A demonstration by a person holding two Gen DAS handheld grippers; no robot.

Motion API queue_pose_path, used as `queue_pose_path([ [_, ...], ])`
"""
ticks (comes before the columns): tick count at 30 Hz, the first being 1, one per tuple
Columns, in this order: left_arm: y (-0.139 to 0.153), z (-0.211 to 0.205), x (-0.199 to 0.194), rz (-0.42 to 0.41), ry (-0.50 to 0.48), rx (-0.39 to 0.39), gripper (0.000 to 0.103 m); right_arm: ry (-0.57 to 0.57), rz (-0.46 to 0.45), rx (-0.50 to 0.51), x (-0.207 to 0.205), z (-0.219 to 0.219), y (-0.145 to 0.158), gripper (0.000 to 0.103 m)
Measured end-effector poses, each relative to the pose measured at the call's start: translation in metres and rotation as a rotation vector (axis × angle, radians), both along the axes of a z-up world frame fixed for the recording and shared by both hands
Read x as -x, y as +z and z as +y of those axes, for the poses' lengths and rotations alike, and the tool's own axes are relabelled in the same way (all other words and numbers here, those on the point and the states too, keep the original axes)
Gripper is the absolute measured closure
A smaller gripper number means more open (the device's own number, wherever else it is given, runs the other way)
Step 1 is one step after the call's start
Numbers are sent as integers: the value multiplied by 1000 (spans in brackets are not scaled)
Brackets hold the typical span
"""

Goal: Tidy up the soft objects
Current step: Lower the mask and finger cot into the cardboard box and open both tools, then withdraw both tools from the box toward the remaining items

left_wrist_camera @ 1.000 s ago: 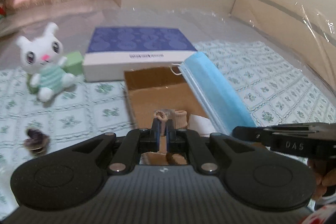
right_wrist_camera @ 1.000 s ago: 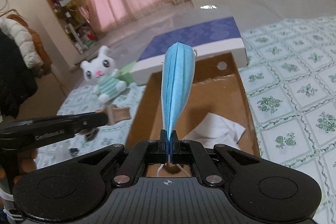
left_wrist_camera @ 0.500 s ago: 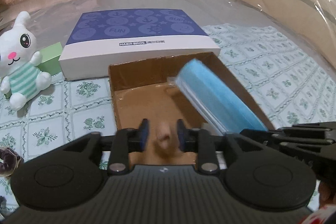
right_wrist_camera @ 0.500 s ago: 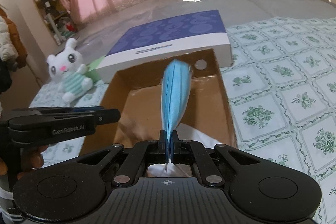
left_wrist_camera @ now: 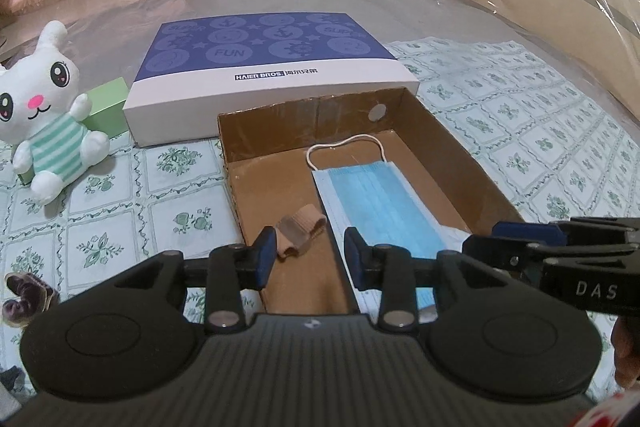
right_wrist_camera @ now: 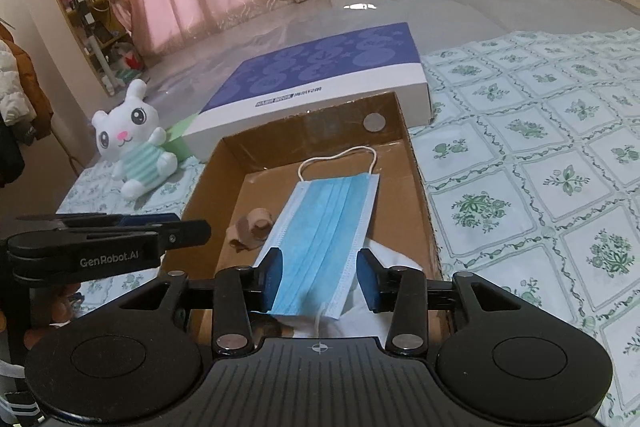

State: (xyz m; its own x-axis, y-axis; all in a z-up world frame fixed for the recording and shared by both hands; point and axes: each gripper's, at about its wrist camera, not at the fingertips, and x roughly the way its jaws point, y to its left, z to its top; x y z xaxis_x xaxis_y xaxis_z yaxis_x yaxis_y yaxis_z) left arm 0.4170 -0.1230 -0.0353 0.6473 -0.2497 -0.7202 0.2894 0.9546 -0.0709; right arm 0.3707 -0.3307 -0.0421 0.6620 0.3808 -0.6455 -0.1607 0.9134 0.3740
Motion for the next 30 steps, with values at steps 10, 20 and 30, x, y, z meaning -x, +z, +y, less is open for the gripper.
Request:
queue_pose_path([
  [10, 27, 5, 36, -8, 5, 28, 68, -22, -37, -32, 35, -5, 26, 55],
  [20, 72, 30, 100, -48, 49, 100, 64, -55, -125, -55, 90, -4, 67, 50],
  [30, 113, 90, 185, -123, 137, 108, 59, -76, -178, -120, 152, 4, 97, 43],
])
